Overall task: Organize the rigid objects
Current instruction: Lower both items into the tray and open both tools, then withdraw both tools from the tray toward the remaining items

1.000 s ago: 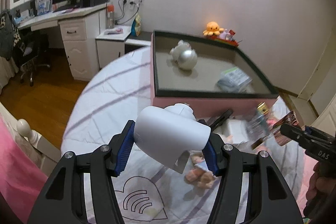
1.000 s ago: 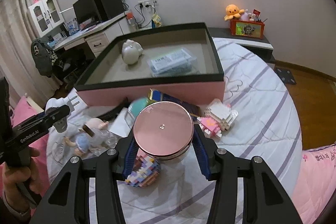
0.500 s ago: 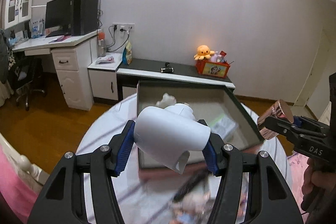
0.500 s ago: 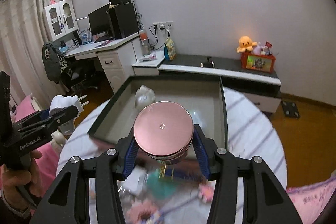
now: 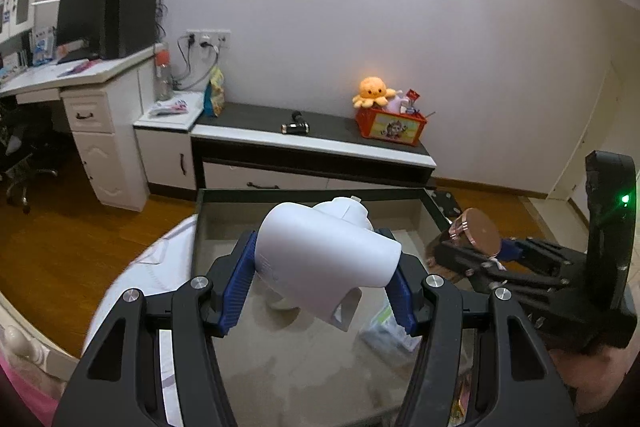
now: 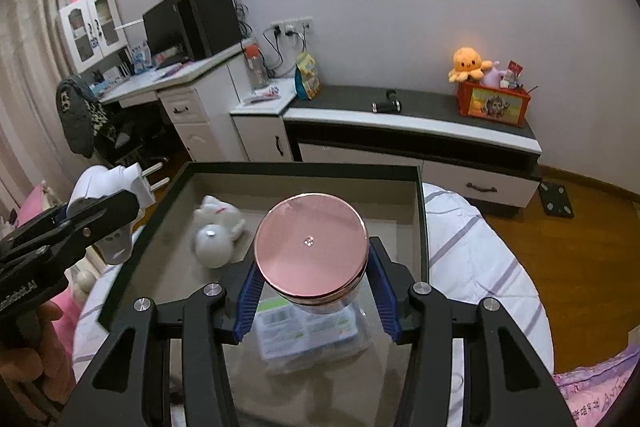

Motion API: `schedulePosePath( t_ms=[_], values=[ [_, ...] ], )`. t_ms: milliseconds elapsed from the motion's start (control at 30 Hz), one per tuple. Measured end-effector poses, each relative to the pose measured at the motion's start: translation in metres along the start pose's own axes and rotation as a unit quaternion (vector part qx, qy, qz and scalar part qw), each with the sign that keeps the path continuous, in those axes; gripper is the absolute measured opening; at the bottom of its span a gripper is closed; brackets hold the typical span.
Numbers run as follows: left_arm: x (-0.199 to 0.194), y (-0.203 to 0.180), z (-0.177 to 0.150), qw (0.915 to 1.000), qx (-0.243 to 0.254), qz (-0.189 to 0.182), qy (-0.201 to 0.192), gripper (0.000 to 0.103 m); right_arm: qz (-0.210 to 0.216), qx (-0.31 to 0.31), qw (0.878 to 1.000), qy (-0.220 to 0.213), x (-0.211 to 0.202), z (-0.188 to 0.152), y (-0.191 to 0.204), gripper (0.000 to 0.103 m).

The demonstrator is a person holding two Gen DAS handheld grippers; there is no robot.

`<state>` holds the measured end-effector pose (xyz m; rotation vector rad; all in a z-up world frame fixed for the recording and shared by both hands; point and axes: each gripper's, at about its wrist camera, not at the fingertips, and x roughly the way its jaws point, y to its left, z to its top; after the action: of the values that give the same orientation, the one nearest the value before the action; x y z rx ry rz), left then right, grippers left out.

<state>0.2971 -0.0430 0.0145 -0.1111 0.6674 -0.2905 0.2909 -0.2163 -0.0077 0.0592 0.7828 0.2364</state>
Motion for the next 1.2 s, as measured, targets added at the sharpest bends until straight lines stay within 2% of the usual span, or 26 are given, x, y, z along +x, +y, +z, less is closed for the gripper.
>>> schedulePosePath(
  t_ms=[167, 367, 433, 467, 500, 533, 567, 600, 833, 867, 900, 1200],
  values=[
    [0.041, -0.009, 0.0, 0.9994, -0.007, -0.012, 0.032, 0.06, -0.011, 0.002, 1.0, 0.022, 0.026, 0.004, -0.012, 0.05],
    [0.067, -0.009, -0.003, 0.9982, -0.007, -0.005, 0.06, 0.061, -0.018, 0.003, 0.999, 0.044, 0.047, 0.004, -0.02, 0.05],
    [0.067, -0.009, -0.003, 0.9982, -0.003, 0.0, 0.061, 0.073, -0.018, 0.005, 0.999, 0.044, 0.047, 0.004, -0.021, 0.05],
    [0.065, -0.008, -0.004, 0.9983, -0.003, 0.005, 0.059, 0.086, -0.017, 0.003, 0.999, 0.044, 0.046, 0.004, -0.021, 0.052],
    [0.061, -0.008, -0.004, 0.9987, -0.004, 0.009, 0.051, 0.094, -0.016, 0.001, 0.999, 0.045, 0.045, 0.004, -0.02, 0.06],
    [0.055, -0.007, -0.004, 0.999, -0.004, 0.01, 0.043, 0.096, -0.016, 0.002, 0.999, 0.044, 0.043, 0.003, -0.018, 0.067],
    [0.051, -0.007, -0.003, 0.9992, -0.003, 0.011, 0.038, 0.1, -0.017, 0.004, 0.999, 0.041, 0.041, 0.003, -0.018, 0.084],
    [0.045, -0.007, -0.003, 0.9994, -0.002, 0.014, 0.031, 0.103, -0.017, 0.005, 0.999, 0.038, 0.037, 0.002, -0.016, 0.085],
    [-0.002, 0.001, -0.011, 0.9995, -0.006, 0.031, 0.002, 0.103, -0.023, 0.015, 1.0, 0.015, 0.008, -0.001, -0.006, 0.086],
    [-0.008, 0.003, -0.013, 0.9995, -0.008, 0.032, -0.001, 0.103, -0.022, 0.019, 1.0, 0.008, 0.001, -0.002, -0.005, 0.09],
    [-0.016, 0.004, -0.016, 0.9994, -0.01, 0.033, -0.004, 0.103, -0.019, 0.024, 1.0, -0.001, -0.007, -0.003, -0.002, 0.103],
    [-0.087, 0.007, -0.046, 0.998, -0.004, 0.057, -0.028, 0.103, -0.009, 0.033, 0.997, -0.062, -0.079, -0.03, 0.025, 0.103]
  ],
)
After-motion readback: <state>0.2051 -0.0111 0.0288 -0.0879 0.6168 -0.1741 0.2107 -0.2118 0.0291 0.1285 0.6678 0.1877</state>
